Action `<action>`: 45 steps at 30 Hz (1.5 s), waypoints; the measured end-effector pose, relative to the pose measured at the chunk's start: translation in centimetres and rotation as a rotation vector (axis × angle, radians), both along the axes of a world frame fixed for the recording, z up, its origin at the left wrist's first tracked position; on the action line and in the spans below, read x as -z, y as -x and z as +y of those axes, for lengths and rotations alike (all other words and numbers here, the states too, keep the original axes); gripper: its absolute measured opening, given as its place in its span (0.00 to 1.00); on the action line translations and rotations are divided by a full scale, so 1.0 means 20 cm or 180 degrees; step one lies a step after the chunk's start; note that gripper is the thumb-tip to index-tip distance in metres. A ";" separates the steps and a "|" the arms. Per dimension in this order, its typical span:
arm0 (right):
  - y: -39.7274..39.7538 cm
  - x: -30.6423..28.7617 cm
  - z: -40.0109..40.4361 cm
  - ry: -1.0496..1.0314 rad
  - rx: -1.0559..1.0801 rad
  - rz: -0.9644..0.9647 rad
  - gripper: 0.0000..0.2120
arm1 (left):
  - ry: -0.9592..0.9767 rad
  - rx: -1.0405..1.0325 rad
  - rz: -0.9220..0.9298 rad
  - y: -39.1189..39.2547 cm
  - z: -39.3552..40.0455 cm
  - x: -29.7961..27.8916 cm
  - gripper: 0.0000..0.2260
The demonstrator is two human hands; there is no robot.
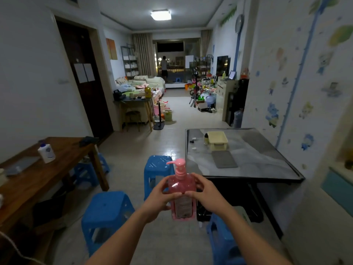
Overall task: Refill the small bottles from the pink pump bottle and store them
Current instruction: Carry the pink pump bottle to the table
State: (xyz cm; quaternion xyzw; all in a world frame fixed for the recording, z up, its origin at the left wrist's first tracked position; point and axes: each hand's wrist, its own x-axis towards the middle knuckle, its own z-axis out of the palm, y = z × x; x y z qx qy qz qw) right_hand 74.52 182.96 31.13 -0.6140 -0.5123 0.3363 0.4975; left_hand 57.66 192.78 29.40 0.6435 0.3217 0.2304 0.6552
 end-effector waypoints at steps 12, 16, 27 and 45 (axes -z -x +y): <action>-0.36 0.03 1.17 0.0063 0.0087 -0.0113 0.26 | -0.0081 -0.0018 -0.0155 -0.37 1.17 0.03 0.24; -0.45 0.05 1.59 0.0064 0.0215 -0.0015 0.27 | -0.0017 0.0084 -0.0179 -0.47 1.61 0.04 0.24; -0.78 0.05 2.55 0.0195 0.0484 0.0059 0.27 | -0.0019 0.0388 -0.0052 -0.85 2.63 0.00 0.24; -1.82 0.19 3.33 0.0695 0.1354 -0.0256 0.32 | 0.0103 0.1762 0.0595 -2.12 3.69 0.17 0.26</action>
